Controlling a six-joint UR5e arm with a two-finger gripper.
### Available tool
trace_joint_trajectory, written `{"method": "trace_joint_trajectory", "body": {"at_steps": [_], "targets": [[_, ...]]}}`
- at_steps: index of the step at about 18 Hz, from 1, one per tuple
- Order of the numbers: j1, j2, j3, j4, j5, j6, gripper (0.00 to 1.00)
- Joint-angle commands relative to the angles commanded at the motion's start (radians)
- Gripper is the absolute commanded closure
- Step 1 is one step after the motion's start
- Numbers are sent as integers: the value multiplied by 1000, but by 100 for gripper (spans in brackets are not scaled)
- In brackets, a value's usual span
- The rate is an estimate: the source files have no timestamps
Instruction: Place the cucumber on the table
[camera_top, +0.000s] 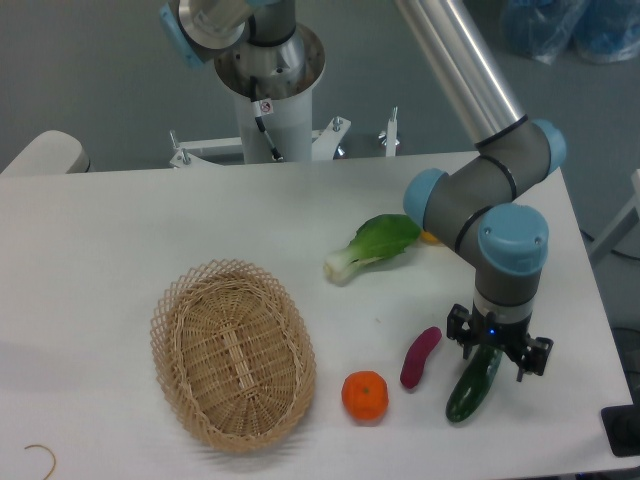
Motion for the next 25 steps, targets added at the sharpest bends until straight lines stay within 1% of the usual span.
{"method": "trace_joint_trajectory", "body": {"at_steps": [2, 3, 5, 7, 10, 12, 15, 17, 19, 21, 25], "targets": [[-26, 61, -2, -14, 2, 0, 0], [-32, 95, -6, -32, 2, 0, 0], [-35, 149, -6, -113, 2, 2, 0], [-31, 187, -5, -165, 0, 21, 0], [-3, 233, 1, -250, 0, 156, 0], [58, 264, 3, -299, -3, 260, 0], [124, 273, 18, -368, -5, 456, 0], [156, 279, 20, -390, -6, 573, 0], [188, 287, 20, -400, -6, 652, 0], [195, 289, 21, -403, -8, 675, 0], [190, 290, 18, -402, -9, 666, 0]]}}
